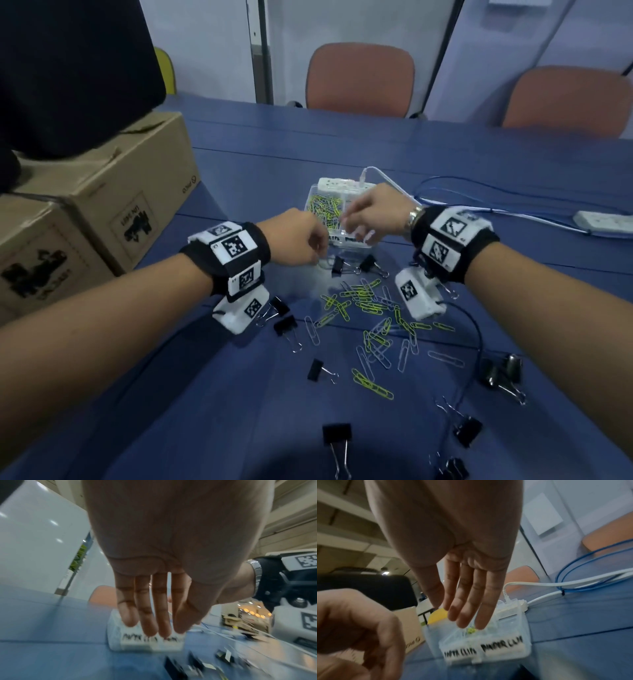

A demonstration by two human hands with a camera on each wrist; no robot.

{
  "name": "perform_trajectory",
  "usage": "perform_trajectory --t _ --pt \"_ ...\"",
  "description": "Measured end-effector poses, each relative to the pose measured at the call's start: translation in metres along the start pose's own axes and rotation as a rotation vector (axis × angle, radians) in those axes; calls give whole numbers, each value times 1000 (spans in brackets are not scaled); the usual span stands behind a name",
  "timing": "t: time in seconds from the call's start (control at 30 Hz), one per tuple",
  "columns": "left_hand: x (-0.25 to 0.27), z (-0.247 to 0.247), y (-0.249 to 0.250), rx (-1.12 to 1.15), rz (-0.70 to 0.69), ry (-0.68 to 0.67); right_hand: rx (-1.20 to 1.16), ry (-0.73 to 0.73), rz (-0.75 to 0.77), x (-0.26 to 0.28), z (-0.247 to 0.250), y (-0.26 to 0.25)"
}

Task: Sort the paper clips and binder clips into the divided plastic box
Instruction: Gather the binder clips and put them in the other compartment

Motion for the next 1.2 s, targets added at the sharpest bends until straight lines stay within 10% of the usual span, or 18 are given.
perform_trajectory --t 0.4,1.2 --pt "42 -62 48 -192 -109 -241 600 -150 13 68 -35 57" --pt "30 -65 70 -207 -121 -127 131 -7 -137 54 -9 0"
Point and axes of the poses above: each hand's wrist, its own x-axis away from the middle knuckle, its own z-axis out of the back of the hand, y = z × x, the point moved 9 cm from there along -x, towards the middle knuckle, and after that the axes turned 11 degrees about -x, right-handed, at the moved point
